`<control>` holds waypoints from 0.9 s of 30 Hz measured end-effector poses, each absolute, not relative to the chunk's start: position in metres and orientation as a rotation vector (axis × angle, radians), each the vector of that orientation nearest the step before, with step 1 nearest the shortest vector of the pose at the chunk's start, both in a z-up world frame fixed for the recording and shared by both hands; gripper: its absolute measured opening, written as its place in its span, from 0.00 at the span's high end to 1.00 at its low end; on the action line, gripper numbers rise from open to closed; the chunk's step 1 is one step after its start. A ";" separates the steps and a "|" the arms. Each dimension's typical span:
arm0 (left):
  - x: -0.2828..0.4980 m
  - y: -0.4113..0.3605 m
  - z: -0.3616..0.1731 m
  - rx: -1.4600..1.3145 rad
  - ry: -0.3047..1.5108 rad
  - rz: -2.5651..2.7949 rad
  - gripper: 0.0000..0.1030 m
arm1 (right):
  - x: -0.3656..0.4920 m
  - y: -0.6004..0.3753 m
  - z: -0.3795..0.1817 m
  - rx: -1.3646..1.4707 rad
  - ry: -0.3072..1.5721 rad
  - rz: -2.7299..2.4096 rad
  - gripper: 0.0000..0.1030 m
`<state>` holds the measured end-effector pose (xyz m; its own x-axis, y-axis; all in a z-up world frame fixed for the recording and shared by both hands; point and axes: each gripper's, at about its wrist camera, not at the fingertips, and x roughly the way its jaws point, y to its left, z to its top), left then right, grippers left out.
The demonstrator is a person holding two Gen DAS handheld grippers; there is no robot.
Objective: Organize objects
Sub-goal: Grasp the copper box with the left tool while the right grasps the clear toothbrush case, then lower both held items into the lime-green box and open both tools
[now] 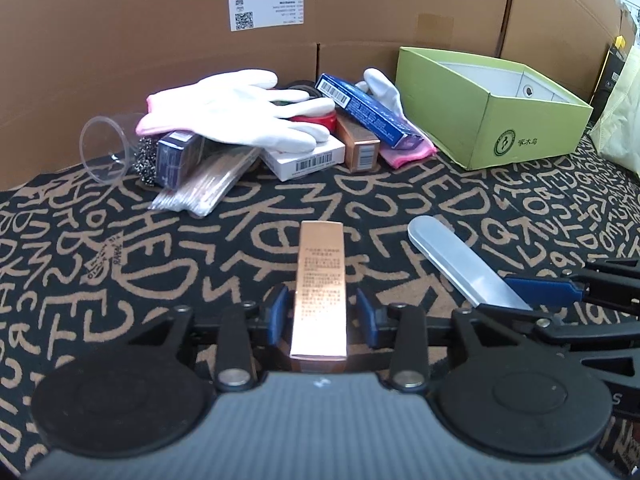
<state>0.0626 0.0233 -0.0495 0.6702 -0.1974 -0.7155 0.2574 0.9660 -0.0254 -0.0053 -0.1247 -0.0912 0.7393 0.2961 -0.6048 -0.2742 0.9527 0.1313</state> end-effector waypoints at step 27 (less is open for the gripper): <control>0.081 -0.090 0.049 0.075 0.614 -0.608 0.77 | 0.005 -0.241 -0.001 0.111 0.444 0.165 0.70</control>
<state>0.0811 -0.0896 0.0488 0.6499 -0.5125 -0.5612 0.5560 0.8240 -0.1087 0.0046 -0.2407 -0.0008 0.8901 0.1827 -0.4175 -0.1346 0.9806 0.1423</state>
